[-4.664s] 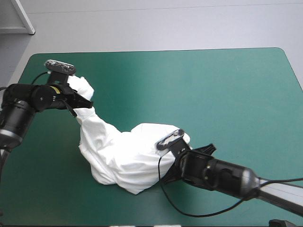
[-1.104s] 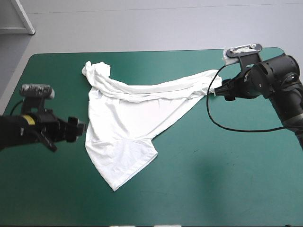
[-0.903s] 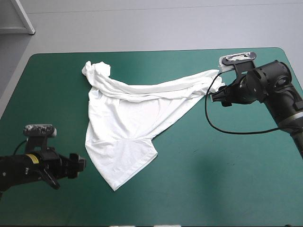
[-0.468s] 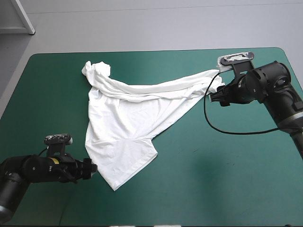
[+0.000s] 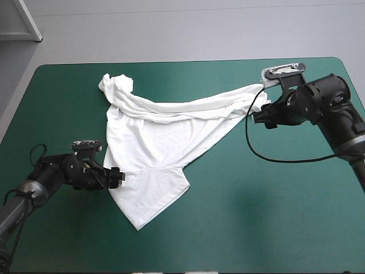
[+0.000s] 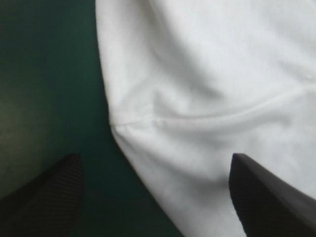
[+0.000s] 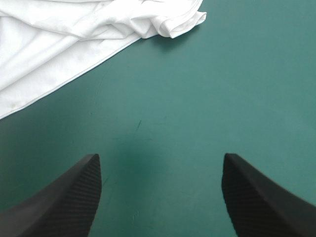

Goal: Fold the cloth

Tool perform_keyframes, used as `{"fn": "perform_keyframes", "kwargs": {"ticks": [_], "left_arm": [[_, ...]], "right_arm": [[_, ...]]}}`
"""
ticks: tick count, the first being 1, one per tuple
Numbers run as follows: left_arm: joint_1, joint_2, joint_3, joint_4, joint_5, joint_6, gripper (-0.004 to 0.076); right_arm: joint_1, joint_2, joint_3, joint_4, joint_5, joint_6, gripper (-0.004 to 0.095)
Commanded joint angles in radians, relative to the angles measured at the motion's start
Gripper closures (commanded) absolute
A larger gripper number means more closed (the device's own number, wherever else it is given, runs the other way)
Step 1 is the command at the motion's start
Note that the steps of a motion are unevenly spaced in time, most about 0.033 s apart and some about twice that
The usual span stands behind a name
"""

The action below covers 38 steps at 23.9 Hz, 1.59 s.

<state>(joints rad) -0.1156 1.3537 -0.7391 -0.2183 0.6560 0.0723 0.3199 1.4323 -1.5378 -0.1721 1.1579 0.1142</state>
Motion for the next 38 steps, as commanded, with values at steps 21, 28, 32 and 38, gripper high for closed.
{"fn": "perform_keyframes", "kwargs": {"ticks": [21, 28, 32, 38], "left_arm": [[-0.095, 0.099, -0.055, -0.024, -0.032, -0.103, 0.0732], [-0.095, 0.099, -0.055, -0.022, -0.035, -0.106, 0.0732], [-0.095, 0.099, -0.055, -0.016, -0.035, -0.106, 0.0732], [-0.095, 0.099, -0.055, -0.014, -0.041, -0.103, 0.0732]], "right_arm": [[-0.189, 0.628, -0.246, 0.234, -0.434, -0.233, 0.0262], [-0.189, 0.741, -0.352, 0.234, -0.434, -0.243, 0.0334], [-0.189, 0.747, -0.352, 0.231, -0.481, -0.247, 0.0684], [-0.189, 0.728, -0.352, 0.202, -0.484, -0.238, 0.0927]]}}
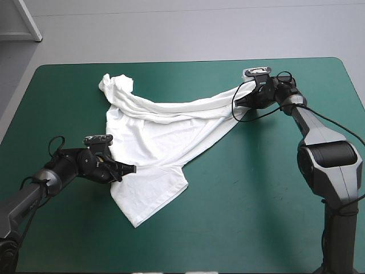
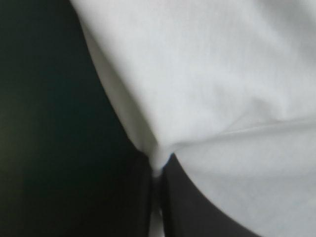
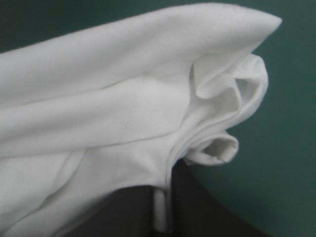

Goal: Fold the cloth

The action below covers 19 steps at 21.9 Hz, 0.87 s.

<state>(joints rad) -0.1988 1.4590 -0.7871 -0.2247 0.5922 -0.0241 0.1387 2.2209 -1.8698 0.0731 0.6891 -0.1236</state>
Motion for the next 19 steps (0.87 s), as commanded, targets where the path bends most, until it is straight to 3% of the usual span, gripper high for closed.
{"fn": "perform_keyframes", "kwargs": {"ticks": [1, 7, 11, 15, 17, 19], "left_arm": [[-0.011, -0.007, -0.007, -0.004, 0.023, -0.004, 0.0732], [-0.011, -0.095, -0.075, 0.068, 0.082, -0.014, 0.0732], [-0.011, -0.248, -0.291, 0.233, 0.277, -0.051, 0.0732], [-0.011, -0.340, -0.643, 0.385, 0.530, -0.034, 0.0732], [-0.011, -0.341, -0.919, 0.415, 0.662, 0.024, 0.0732], [-0.011, -0.337, -1.129, 0.415, 0.696, 0.065, 0.0732]], "right_arm": [[-0.007, -0.073, -0.023, -0.044, 0.004, 0.000, 0.0927], [-0.007, -0.188, -0.042, -0.041, 0.178, 0.014, 0.0927], [-0.007, -0.403, -0.042, -0.037, 0.311, 0.045, 0.0927], [-0.007, -0.679, -0.042, -0.037, 0.358, 0.104, 0.0927], [-0.007, -0.850, -0.042, -0.047, 0.345, 0.106, 0.0927], [-0.007, -0.984, -0.042, -0.099, 0.339, 0.135, 0.0927]]}}
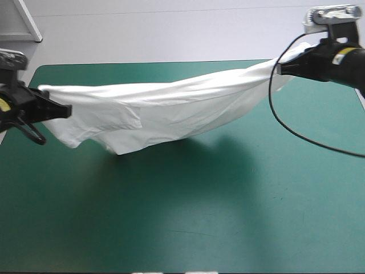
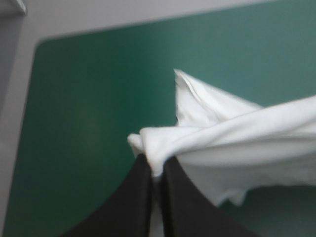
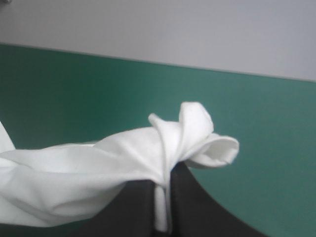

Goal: Fold the cloth

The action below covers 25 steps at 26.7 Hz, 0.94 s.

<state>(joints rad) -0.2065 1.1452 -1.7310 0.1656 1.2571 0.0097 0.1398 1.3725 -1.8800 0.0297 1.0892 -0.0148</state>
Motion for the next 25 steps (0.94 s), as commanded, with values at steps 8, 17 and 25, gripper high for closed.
{"fn": "perform_keyframes", "kwargs": {"ticks": [8, 17, 25], "left_arm": [[-0.004, -0.023, -0.569, 0.024, 0.009, 0.105, 0.0732], [-0.004, -0.008, -0.603, 0.006, -0.013, 0.147, 0.0732], [-0.004, 0.139, -0.415, -0.040, -0.084, 0.148, 0.0732]], "right_arm": [[-0.008, -0.504, -0.032, -0.228, -0.128, 0.083, 0.0927], [-0.008, -0.491, -0.032, -0.193, -0.085, 0.071, 0.0927], [-0.008, -0.196, -0.026, -0.133, -0.091, 0.056, 0.0927]]}}
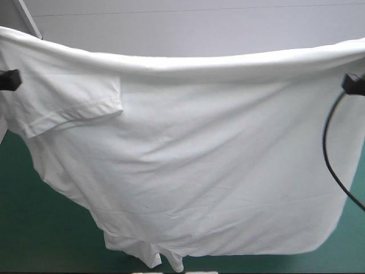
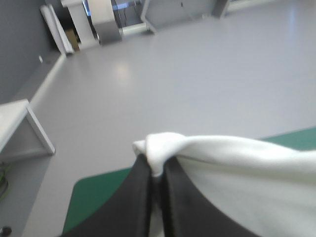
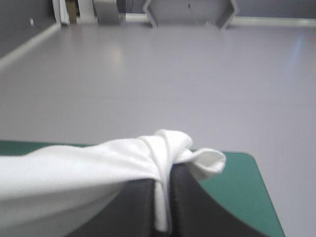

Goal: Fold the cloth

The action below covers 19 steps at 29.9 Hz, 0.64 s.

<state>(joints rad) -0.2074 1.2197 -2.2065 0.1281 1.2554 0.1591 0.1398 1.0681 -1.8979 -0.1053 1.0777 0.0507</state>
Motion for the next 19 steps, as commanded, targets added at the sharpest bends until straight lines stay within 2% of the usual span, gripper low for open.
{"fn": "perform_keyframes", "kwargs": {"ticks": [1, 8, 12, 19], "left_arm": [[-0.003, 0.086, 0.082, -0.003, -0.085, -0.003, 0.0732], [-0.003, 0.292, 0.214, -0.056, -0.207, -0.010, 0.0732], [-0.003, 0.421, 0.216, -0.077, -0.262, -0.010, 0.0732], [-0.003, 0.645, 0.216, -0.078, -0.432, -0.010, 0.0732]], "right_arm": [[-0.008, 0.147, -0.008, 0.007, -0.080, -0.010, 0.0927], [-0.008, 0.464, -0.008, 0.023, -0.087, -0.010, 0.0927], [-0.008, 0.632, -0.008, 0.037, -0.138, -0.010, 0.0927], [-0.008, 0.882, -0.010, 0.056, -0.207, -0.010, 0.0927]]}}
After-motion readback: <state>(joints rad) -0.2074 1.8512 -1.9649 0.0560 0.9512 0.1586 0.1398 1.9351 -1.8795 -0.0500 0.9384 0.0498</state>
